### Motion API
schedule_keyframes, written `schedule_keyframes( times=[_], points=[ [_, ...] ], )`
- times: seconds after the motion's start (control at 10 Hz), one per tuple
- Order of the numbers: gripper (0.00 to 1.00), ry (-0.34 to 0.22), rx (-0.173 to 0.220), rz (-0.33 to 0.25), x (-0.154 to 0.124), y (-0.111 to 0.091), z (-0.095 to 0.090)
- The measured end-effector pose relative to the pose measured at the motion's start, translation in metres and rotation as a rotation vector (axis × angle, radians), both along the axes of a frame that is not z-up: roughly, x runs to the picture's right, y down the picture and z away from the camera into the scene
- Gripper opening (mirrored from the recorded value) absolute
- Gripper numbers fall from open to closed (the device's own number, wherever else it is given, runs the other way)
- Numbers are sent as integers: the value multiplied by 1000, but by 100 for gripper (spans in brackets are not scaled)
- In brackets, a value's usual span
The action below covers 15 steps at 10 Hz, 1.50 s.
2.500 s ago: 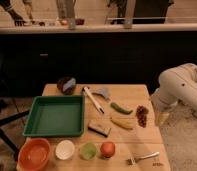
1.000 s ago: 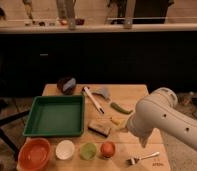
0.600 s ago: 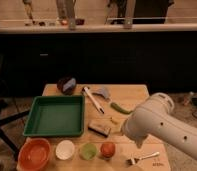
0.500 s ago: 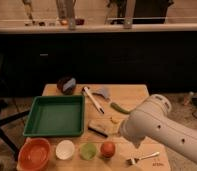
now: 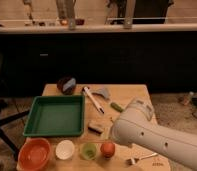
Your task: Place apple in table surface
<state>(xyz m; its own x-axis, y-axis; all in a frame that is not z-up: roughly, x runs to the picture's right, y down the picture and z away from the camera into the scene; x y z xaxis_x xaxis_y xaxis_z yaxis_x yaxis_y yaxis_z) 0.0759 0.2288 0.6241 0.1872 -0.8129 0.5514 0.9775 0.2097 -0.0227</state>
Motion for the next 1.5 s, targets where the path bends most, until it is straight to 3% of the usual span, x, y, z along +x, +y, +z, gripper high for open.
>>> schedule_keyframes(
  times=[0.3, 0.6, 1.0, 1.5],
  points=[
    [80, -4, -25, -44, -9, 8, 8],
    [80, -39, -63, -24, -17, 17, 17],
    [80, -55, -53, 11, -27, 25, 25],
    [80, -53, -58, -13, -35, 34, 33]
  ],
)
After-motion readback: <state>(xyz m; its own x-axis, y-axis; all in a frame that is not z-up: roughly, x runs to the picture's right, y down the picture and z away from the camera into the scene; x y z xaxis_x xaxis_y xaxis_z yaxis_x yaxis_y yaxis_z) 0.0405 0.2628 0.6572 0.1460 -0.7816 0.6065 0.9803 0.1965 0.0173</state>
